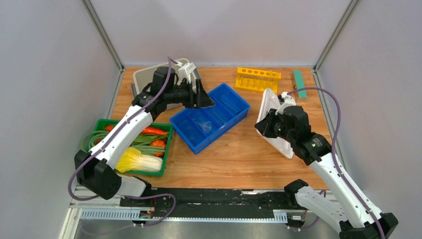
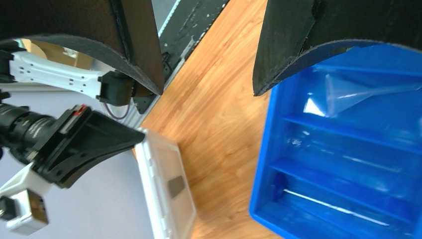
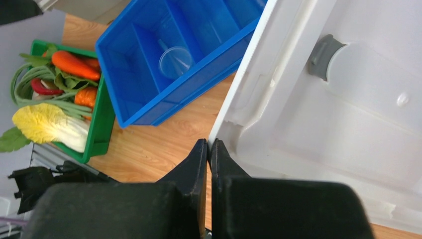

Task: Organize the chemistry lab equipment

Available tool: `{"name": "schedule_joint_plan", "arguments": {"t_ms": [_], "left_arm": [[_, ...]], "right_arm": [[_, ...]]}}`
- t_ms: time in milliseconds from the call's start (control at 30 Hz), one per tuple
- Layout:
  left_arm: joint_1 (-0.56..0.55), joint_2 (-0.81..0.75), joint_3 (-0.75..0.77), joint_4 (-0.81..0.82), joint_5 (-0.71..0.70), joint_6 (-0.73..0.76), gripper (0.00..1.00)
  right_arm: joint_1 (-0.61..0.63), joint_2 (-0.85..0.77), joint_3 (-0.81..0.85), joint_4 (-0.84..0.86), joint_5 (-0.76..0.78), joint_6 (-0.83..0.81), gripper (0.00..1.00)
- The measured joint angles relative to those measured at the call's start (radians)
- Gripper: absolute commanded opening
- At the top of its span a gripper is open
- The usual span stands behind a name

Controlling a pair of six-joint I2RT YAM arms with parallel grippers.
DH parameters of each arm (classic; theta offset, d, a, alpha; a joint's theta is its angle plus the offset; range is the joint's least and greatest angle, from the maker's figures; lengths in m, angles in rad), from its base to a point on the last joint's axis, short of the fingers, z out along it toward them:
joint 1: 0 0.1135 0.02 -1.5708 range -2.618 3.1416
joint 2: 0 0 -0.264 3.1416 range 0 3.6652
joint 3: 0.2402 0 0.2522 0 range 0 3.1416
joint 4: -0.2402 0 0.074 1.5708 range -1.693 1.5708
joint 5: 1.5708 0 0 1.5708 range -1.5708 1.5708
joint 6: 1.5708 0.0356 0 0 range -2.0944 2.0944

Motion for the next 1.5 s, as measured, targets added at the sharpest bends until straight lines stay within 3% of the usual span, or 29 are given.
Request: {"name": "schedule_joint_plan", "arguments": {"t_ms": [367,733,867,933,967,1033,1133,1200,1333,1400,1500], "left_arm": [[-0.211,0.239,0.212,0.046,-0.019,-0.062,0.75],[-0.293,0.444,0.288,0.065,-0.055,-0.103,0.74],[-0.309,0.485,0.288,0.069,-0.059,-0.121,0.67],[-0.314,0.503,0.289,0.081,-0.051,-0.144,0.56],[-0.315,0.510,0.289,0.088,-0.046,-0.154,0.49],[-0.317,0.519,0.289,0.103,-0.031,-0.177,0.23],[-0.316,0.520,0.289,0.110,-0.024,-0.202,0.03],[-0.316,0.520,0.289,0.124,-0.012,-0.205,0.00],[-0.315,0.504,0.288,0.131,0.012,-0.193,0.00],[-0.306,0.481,0.287,0.126,0.011,-0.160,0.00],[-0.278,0.397,0.272,0.106,0.000,-0.098,0.00]], "right_arm": [[0.090,-0.099,-0.122,0.096,-0.050,0.011,0.00],[0.104,-0.124,-0.154,0.137,-0.056,0.013,0.00],[0.106,-0.126,-0.175,0.168,-0.070,0.014,0.00],[0.110,-0.121,-0.186,0.175,-0.077,0.014,0.01],[0.111,-0.117,-0.190,0.177,-0.079,0.014,0.06],[0.113,-0.103,-0.192,0.176,-0.082,0.014,0.22],[0.115,-0.087,-0.191,0.171,-0.073,0.023,0.48],[0.116,-0.078,-0.163,0.126,-0.051,0.036,0.67],[0.116,-0.072,-0.041,0.032,-0.009,0.073,0.92],[0.116,-0.076,0.032,0.021,0.002,0.085,0.98],[0.116,-0.091,0.117,0.032,0.012,0.086,0.98]]}}
